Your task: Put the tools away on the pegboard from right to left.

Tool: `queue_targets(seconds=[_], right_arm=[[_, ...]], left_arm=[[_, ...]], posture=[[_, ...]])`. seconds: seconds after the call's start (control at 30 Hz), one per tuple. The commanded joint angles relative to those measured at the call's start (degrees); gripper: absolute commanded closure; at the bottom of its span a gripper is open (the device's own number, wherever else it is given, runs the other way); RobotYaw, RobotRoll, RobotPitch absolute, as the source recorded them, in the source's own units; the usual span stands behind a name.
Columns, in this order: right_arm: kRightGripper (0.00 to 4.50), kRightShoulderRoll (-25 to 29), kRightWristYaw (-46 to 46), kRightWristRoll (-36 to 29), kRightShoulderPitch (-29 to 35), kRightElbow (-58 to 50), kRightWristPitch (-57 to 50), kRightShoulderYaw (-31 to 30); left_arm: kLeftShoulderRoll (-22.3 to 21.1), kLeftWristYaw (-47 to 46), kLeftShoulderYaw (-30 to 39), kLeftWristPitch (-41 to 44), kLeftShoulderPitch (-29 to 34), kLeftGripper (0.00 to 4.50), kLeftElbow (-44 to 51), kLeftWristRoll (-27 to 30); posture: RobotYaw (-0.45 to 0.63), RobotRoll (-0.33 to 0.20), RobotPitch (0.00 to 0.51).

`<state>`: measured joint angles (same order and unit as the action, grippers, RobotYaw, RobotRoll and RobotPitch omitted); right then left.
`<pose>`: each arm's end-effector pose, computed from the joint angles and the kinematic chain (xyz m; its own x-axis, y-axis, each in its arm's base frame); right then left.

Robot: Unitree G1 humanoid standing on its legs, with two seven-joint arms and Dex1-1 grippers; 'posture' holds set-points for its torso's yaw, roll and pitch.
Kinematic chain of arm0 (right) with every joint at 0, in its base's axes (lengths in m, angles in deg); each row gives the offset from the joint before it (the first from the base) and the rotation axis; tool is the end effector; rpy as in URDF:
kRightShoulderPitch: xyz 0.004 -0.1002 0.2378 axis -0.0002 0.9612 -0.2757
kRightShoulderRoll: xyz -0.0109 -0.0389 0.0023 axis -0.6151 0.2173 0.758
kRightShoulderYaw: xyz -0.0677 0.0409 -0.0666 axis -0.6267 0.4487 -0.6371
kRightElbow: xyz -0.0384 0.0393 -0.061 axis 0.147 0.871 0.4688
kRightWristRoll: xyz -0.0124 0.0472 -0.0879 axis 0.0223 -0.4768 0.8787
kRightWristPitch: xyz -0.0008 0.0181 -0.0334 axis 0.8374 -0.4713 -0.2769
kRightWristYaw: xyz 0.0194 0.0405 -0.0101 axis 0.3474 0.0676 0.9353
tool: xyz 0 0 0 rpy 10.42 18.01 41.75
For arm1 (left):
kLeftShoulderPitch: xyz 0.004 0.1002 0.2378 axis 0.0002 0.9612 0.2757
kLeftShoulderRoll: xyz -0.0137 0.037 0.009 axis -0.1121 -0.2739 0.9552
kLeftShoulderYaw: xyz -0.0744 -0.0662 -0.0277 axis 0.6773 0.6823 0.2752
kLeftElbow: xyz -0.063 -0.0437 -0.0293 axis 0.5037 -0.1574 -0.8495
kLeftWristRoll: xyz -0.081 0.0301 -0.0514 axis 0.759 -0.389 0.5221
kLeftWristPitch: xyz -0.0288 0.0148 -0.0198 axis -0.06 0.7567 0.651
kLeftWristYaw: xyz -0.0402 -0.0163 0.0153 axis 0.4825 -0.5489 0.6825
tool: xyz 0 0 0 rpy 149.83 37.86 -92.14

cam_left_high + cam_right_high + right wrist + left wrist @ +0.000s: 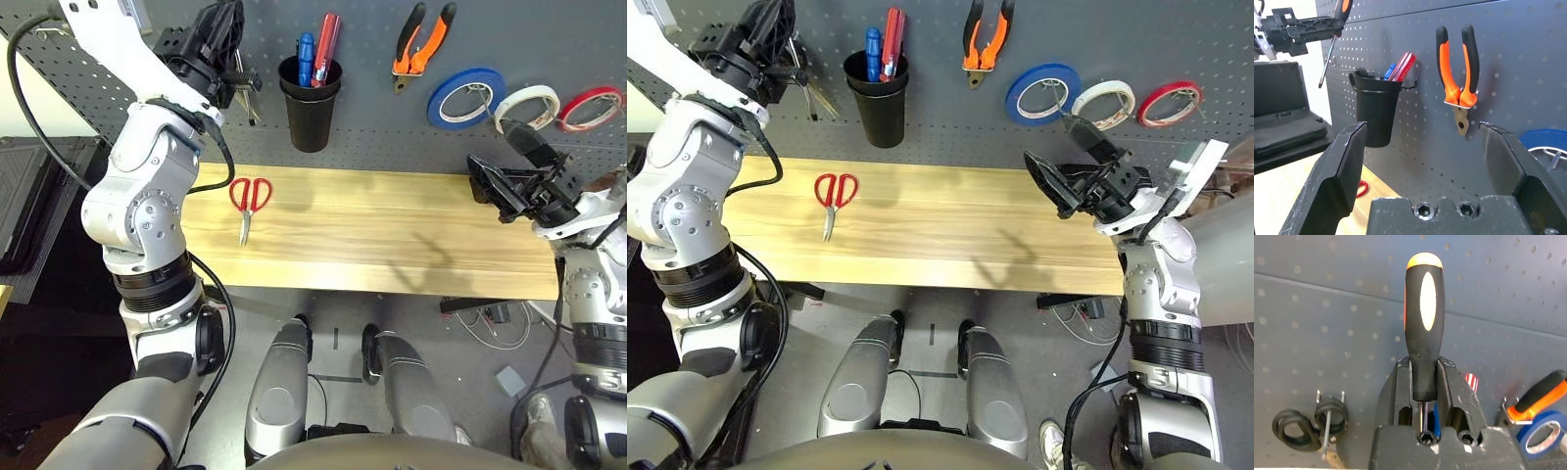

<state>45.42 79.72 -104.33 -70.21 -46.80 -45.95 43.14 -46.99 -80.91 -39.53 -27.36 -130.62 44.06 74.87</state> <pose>0.2485 -0.2661 0.1406 0.5521 0.6616 0.5075 -0.6838 0.7075 -0.1783 0.2555 0.1751 0.2802 0.8390 -0.2599 0.4781 0.3365 0.9382 -0.0806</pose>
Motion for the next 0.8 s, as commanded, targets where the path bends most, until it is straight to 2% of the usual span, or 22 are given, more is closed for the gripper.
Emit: queue_targets(seconds=[0.03, 0.47, 0.6, 0.8], right_arm=[[0.0, -0.44, -0.17, 0.67, -0.15, -0.91, -0.36, -0.74], [0.0, -2.35, 0.3, 2.68, -1.57, 0.34, 0.11, -2.4], [0.0, -3.0, 0.64, 3.67, -1.36, 1.19, 1.29, -2.72], [0.0, -4.18, 0.36, 5.07, -2.08, 2.45, 3.07, -3.17]], left_arm=[[0.71, -0.98, 0.85, -1.16, -2.35, 3.98, -0.87, 0.86], [5.84, -1.93, -1.19, -8.46, -9.52, 3.98, -9.95, -0.94], [7.57, -2.21, -1.75, -13.75, -12.2, 3.98, -16.13, -2.94], [7.74, -0.38, -2.95, -20.15, -13.52, 3.98, -23.51, -5.3]], posture=[[0.2, 0.0, 0.205], [0.21, 0.0, 0.211], [0.21, 0.0, 0.211], [0.2, 0.0, 0.21]])
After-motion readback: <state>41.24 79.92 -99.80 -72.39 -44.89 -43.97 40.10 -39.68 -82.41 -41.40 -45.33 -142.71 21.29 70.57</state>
